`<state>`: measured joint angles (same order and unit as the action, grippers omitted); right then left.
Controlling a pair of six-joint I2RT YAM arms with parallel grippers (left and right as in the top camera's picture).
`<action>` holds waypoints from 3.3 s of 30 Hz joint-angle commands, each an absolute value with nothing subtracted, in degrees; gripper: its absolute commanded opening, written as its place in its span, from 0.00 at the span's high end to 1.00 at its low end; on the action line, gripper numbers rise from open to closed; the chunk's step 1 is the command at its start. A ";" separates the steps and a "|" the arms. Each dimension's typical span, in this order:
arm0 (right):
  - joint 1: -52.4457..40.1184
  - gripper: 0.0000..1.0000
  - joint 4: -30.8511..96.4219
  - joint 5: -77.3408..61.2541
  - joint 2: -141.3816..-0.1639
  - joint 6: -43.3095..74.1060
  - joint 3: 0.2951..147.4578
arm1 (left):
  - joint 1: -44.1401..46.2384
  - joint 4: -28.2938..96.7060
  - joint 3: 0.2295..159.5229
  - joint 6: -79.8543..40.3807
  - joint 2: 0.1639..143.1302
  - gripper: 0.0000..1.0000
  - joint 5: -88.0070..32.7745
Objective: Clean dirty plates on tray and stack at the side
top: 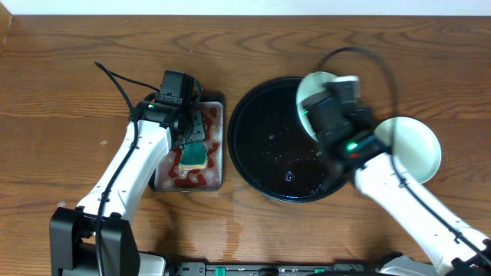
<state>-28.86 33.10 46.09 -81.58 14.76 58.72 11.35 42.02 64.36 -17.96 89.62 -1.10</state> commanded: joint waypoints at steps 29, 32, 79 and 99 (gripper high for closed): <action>29.23 0.67 34.46 2.79 -81.69 31.22 44.58 | 11.16 42.61 63.96 -17.63 90.24 0.58 -0.36; 29.19 0.51 34.02 1.74 -81.69 31.22 44.56 | 11.16 42.61 63.96 -17.63 90.24 0.58 -0.36; -17.26 0.01 49.04 4.05 -42.63 10.98 45.15 | 13.96 50.19 39.79 -24.08 40.88 0.20 -0.78; -17.30 0.01 53.67 4.05 -35.62 11.75 45.15 | 13.96 49.41 39.38 -24.27 24.34 0.11 2.39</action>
<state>-16.78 53.43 3.46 -35.73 11.09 44.91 13.74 49.45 39.77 -25.06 24.60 1.69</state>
